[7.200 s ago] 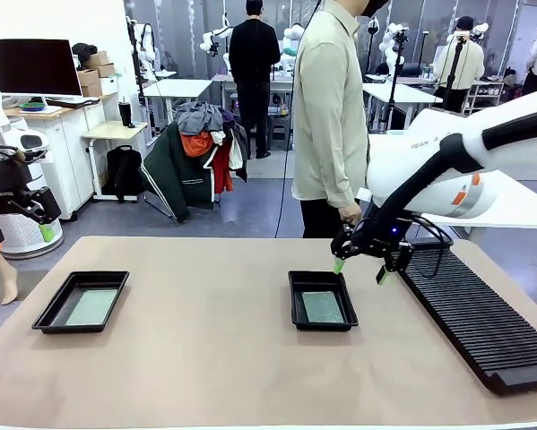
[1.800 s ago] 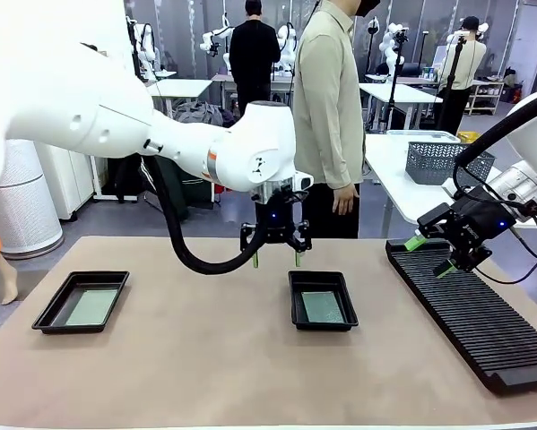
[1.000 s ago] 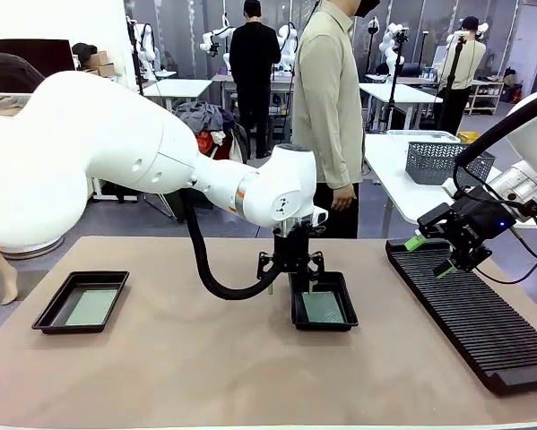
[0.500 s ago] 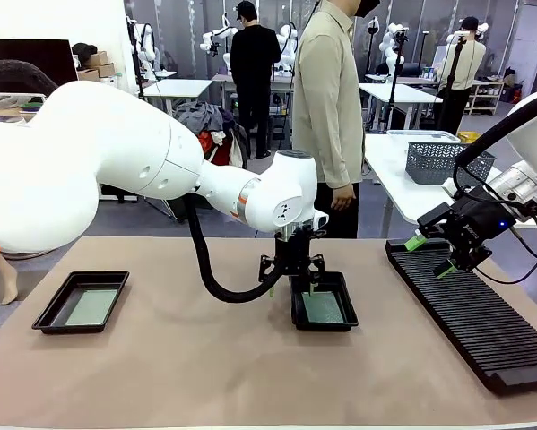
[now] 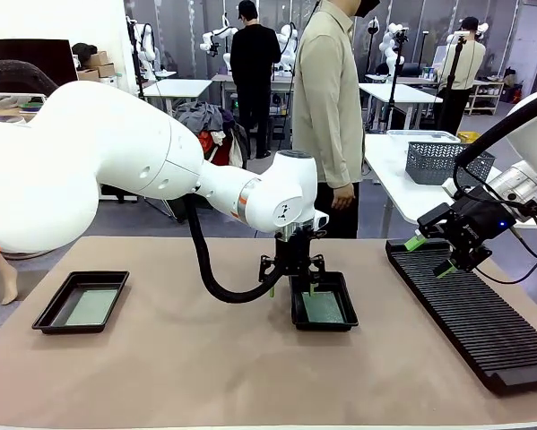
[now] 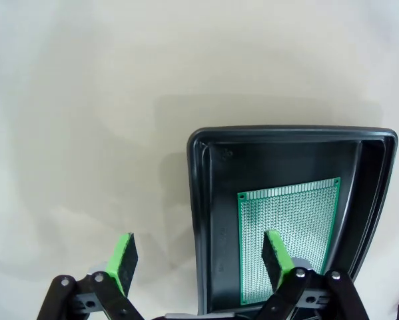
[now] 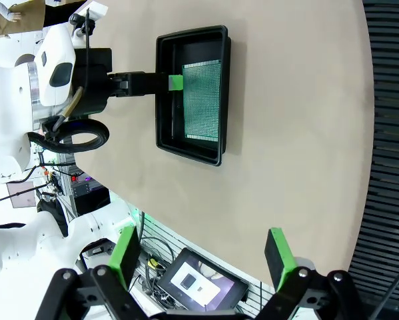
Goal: Inspect and transfer BCBs to ESD trays.
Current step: Pick up the ESD tray and place it on the left side of the table.
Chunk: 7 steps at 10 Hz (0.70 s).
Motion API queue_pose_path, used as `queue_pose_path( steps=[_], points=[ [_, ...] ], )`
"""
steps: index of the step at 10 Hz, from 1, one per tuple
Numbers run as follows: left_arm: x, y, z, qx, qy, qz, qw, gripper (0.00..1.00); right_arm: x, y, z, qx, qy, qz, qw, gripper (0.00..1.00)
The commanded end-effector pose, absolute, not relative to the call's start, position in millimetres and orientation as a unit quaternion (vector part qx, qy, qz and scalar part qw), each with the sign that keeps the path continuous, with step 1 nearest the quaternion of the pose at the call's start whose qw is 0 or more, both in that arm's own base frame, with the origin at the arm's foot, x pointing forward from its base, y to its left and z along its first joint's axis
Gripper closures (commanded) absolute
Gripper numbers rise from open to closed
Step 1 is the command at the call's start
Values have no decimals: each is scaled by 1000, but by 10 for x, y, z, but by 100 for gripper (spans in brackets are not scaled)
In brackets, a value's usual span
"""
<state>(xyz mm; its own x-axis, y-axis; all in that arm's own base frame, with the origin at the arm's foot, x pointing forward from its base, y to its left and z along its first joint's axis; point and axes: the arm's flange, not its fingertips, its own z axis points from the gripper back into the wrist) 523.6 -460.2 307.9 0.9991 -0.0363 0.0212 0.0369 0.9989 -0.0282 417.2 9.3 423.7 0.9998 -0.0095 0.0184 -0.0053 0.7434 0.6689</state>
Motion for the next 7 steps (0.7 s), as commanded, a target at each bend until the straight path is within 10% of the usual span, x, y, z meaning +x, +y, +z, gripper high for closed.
queue_pose_path(
  steps=[1, 7],
  points=[
    [5239, -4611, 3085, -19, -10, -21, 1000, 8, 4159, 94, 4255, 353, -5, -11, 936, 0],
    [5202, -4603, 3090, -6, -13, -11, 1000, 41, 4159, 94, 4255, 353, -5, -11, 936, 0]
  ],
)
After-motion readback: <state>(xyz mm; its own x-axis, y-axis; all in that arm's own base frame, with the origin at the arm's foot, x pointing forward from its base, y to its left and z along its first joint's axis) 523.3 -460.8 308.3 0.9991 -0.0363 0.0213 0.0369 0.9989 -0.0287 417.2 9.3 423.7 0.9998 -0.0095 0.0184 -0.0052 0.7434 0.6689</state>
